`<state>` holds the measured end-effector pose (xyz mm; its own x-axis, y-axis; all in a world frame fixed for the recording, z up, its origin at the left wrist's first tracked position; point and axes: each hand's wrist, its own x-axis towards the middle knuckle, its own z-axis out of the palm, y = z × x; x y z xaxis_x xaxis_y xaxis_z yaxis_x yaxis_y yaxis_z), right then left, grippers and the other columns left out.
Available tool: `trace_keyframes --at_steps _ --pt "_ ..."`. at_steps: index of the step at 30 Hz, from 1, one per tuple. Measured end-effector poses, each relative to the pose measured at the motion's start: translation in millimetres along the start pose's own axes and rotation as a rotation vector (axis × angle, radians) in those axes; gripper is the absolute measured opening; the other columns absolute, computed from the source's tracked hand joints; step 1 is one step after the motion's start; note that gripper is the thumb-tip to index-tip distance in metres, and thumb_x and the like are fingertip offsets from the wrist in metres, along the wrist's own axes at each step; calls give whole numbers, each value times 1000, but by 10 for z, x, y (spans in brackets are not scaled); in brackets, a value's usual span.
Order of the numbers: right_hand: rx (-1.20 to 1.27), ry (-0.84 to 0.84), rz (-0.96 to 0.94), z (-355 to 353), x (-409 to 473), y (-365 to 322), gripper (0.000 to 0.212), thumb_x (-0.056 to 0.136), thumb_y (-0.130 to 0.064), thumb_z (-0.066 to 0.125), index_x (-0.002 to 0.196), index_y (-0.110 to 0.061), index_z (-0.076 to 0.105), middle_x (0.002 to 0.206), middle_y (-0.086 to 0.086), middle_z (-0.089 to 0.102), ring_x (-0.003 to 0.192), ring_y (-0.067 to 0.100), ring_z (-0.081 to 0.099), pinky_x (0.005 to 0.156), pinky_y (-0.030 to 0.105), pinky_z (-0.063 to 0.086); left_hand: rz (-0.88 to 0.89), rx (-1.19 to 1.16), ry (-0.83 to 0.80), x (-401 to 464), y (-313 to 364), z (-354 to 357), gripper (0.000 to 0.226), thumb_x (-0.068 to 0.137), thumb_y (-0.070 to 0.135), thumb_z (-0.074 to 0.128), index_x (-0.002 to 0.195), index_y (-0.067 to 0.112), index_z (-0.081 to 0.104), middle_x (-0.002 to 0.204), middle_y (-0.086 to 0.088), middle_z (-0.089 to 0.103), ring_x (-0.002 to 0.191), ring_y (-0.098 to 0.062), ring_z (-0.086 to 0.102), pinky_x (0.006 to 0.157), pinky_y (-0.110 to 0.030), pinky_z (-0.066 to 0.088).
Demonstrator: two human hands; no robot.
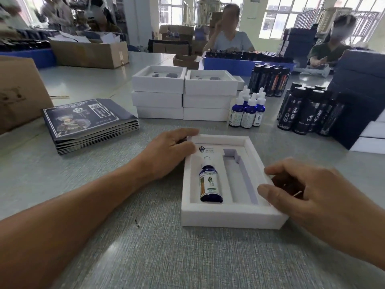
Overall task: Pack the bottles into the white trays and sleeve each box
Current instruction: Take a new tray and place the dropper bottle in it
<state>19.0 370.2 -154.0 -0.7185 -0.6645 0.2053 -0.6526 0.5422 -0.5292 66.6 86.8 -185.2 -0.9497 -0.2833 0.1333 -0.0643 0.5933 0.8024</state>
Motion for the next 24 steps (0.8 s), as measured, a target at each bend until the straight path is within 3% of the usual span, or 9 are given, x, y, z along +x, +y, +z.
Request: trace_keyframes --at_steps 4,6,9,11,13,17,21,24 --pt "4 26 -10 8 1 7 49 67 -82 42 100 -48 57 82 -22 64 90 -21 54 64 -4 41 16 -25 3 0 -34 10 60 79 41 50 138 41 53 131 13 59 109 5 55 81 -12 41" --pt "-15 24 -8 9 -10 9 52 71 -87 38 101 -50 57 82 -24 64 89 -19 56 62 1 46 20 -10 7 1 -45 8 60 79 42 50 138 41 53 131 14 59 111 4 55 85 -14 42" --pt "-24 6 3 -1 -32 10 65 60 -94 35 104 -52 55 85 -25 66 87 -14 60 55 12 51 19 -3 19 -2 -46 9 59 79 42 49 139 40 53 129 15 60 114 -2 56 93 -20 44" --pt "-25 -18 3 -15 -19 5 66 60 -97 34 109 -56 49 100 -37 59 89 -13 61 58 11 52 34 41 35 -2 -63 13 54 86 49 48 139 41 52 126 18 58 111 -1 55 89 -18 43" --pt "25 -57 20 -31 13 17 63 62 -96 37 110 -57 50 100 -36 62 87 -7 64 62 13 53 63 99 58 0 -93 18 45 95 59 47 138 43 51 122 21 57 103 8 54 79 -14 40" --pt "237 -12 137 -101 151 241 48 80 -78 50 96 -37 70 88 -15 73 78 6 72 71 30 60 84 121 70 24 -123 19 59 79 70 38 133 50 51 114 26 54 92 16 48 72 -11 34" --pt "172 193 258 -177 345 613 21 90 -47 64 90 -27 71 76 -9 73 66 6 69 65 26 57 102 81 75 68 -256 17 44 80 78 40 121 67 51 113 28 61 94 4 58 74 -17 42" --pt "230 286 386 -239 538 874 13 92 -33 69 89 -21 71 66 -1 71 50 6 63 51 22 51 121 94 120 151 -488 43 55 78 90 36 127 67 47 108 32 65 91 -4 68 76 -29 56"
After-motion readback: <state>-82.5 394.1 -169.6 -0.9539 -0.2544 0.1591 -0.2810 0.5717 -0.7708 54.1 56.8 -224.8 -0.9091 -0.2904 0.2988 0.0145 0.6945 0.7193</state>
